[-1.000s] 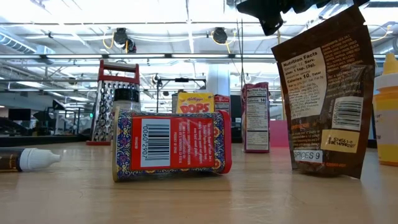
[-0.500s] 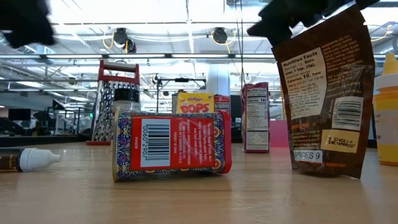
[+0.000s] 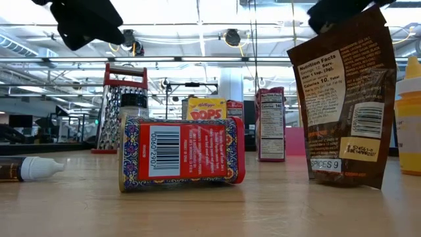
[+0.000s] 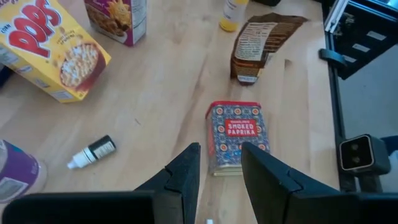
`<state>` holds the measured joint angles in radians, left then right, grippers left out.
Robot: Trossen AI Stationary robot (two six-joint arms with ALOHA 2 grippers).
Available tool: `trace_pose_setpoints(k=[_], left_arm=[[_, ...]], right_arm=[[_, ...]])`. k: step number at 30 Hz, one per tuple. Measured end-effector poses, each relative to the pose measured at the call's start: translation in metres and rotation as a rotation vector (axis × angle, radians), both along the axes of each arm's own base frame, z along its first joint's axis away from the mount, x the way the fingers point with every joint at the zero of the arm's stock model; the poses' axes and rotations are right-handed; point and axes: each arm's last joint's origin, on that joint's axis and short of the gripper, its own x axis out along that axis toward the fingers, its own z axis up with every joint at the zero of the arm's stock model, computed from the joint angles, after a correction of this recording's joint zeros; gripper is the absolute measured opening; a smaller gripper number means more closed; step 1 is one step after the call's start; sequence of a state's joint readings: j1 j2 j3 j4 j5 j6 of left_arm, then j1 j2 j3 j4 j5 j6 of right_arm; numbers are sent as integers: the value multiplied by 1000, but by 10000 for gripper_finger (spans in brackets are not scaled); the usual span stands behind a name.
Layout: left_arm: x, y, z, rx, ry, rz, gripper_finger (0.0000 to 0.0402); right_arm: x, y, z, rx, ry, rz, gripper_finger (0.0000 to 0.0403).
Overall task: Pick & Place Kitchen Items
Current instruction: Put the orange seasoning into the black bin
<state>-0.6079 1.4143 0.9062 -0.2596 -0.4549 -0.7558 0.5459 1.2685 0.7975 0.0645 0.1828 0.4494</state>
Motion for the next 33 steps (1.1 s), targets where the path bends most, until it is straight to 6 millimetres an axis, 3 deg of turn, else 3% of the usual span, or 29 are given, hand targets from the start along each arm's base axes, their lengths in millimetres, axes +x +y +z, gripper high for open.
trace_pose_setpoints(k=[6,33], left_arm=[[2,3,0,15,-1,0,120],[2,3,0,11,-2,2,120]], right_arm=[[1,19,-10,63,25,19,169],[1,56,-62,65,165,-84,169]])
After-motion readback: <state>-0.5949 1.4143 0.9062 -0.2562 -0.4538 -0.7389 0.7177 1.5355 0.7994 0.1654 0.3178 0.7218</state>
